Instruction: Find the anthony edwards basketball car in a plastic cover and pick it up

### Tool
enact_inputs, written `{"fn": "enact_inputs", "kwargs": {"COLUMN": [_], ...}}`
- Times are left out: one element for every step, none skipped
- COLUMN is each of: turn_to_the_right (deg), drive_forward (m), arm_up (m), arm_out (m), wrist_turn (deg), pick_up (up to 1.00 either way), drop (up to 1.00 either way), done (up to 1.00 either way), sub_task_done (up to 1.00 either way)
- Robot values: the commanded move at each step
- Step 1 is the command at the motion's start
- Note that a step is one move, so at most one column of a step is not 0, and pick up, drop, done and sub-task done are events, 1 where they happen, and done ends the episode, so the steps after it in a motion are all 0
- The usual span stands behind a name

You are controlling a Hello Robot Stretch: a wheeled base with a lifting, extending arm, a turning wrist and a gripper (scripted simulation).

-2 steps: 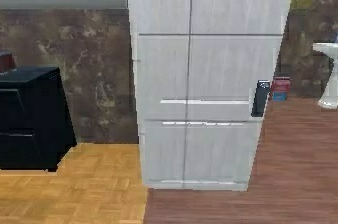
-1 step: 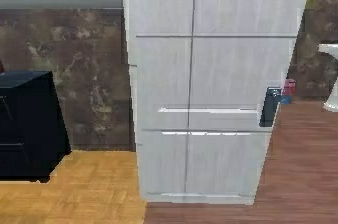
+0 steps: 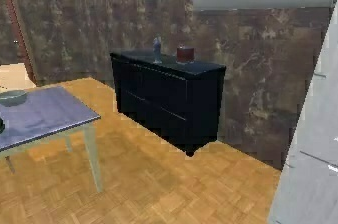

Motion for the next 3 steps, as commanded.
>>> {"fn": "enact_inputs", "kwargs": {"turn_to_the_right": [-36.0, 0.0, -39.0], "drive_forward": [0.00, 0.40, 0.00], "arm_up": [0.00, 0.00, 0.00], "arm_out": [0.00, 0.00, 0.00], "wrist_turn": [0.0, 0.0, 0.0], "pick_up": [0.00, 0.00, 0.00], "drop": [0.00, 0.00, 0.00], "done": [0.00, 0.00, 0.00], "sub_task_done": [0.00, 0.00, 0.00]}}
